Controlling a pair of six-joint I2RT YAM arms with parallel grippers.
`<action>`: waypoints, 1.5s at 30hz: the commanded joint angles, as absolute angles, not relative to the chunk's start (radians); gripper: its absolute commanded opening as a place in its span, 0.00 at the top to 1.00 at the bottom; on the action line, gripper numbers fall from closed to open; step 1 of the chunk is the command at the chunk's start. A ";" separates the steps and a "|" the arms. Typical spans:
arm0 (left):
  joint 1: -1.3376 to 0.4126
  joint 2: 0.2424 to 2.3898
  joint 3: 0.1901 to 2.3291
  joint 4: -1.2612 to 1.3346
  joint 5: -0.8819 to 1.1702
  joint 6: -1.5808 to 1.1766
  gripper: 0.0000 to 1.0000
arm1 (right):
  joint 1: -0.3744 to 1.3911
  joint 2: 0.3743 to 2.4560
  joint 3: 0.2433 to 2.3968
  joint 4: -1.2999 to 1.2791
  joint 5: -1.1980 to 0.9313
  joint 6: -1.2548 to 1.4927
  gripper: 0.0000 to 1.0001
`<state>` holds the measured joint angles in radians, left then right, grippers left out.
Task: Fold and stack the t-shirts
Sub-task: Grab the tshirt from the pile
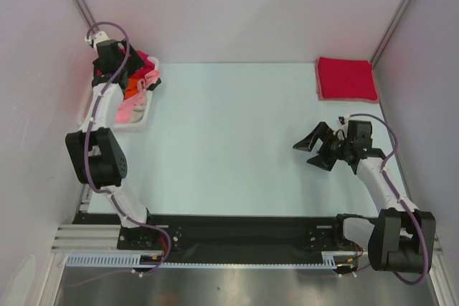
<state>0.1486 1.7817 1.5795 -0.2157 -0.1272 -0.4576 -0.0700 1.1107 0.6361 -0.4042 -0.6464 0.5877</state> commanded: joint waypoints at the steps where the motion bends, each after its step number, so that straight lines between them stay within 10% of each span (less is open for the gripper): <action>1: 0.170 1.866 1.687 -0.183 -0.109 -0.371 0.09 | -0.075 1.129 0.672 -0.376 -0.706 0.568 0.00; 9: 0.227 2.109 1.951 -0.182 0.005 -0.353 0.38 | -0.077 1.164 0.621 -0.310 -0.681 0.603 0.01; 16: 0.225 1.957 1.816 -0.357 -0.217 -0.451 0.21 | -0.077 1.218 0.630 -0.275 -0.687 0.615 0.00; 37: 0.244 2.207 2.022 -0.698 -0.276 -0.614 0.33 | -0.084 1.287 0.610 -0.256 -0.684 0.618 0.00; 41: 0.247 2.235 2.049 -0.698 -0.262 -0.607 0.46 | -0.086 1.315 0.630 -0.264 -0.689 0.617 0.00; 45: 0.245 2.224 2.120 -0.715 -0.255 -0.586 0.80 | -0.086 1.331 0.656 -0.268 -0.699 0.612 0.00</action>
